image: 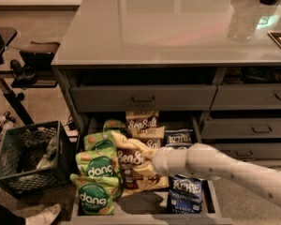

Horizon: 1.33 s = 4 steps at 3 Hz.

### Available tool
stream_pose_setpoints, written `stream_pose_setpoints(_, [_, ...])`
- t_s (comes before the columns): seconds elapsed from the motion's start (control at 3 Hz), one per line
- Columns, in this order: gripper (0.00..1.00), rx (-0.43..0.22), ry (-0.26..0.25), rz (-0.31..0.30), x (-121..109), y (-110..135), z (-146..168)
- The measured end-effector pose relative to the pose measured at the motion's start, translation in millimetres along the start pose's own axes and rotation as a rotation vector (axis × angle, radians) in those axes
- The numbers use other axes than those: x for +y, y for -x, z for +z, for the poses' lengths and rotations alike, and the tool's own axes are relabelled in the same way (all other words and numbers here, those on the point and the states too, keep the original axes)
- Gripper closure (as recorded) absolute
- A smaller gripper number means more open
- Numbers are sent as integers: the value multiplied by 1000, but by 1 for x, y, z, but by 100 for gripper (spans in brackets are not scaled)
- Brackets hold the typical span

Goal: Pick brown chip bag from middle drawer and place on counter

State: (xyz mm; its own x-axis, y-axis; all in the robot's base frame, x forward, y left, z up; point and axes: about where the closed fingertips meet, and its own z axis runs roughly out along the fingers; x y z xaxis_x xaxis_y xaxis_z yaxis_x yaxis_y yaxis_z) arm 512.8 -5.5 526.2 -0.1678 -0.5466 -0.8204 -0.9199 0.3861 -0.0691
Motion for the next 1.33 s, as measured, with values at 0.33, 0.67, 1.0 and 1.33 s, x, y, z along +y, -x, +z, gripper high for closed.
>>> stream_pose_setpoints(0.33, [100, -59, -22, 30, -21, 8, -73])
stream_pose_setpoints(0.67, [100, -90, -14, 60, -34, 10, -136])
stream_pose_setpoints(1.0, [100, -90, 66, 55, -14, 11, -135])
stream_pose_setpoints(1.33, [100, -90, 66, 55, -14, 11, -135])
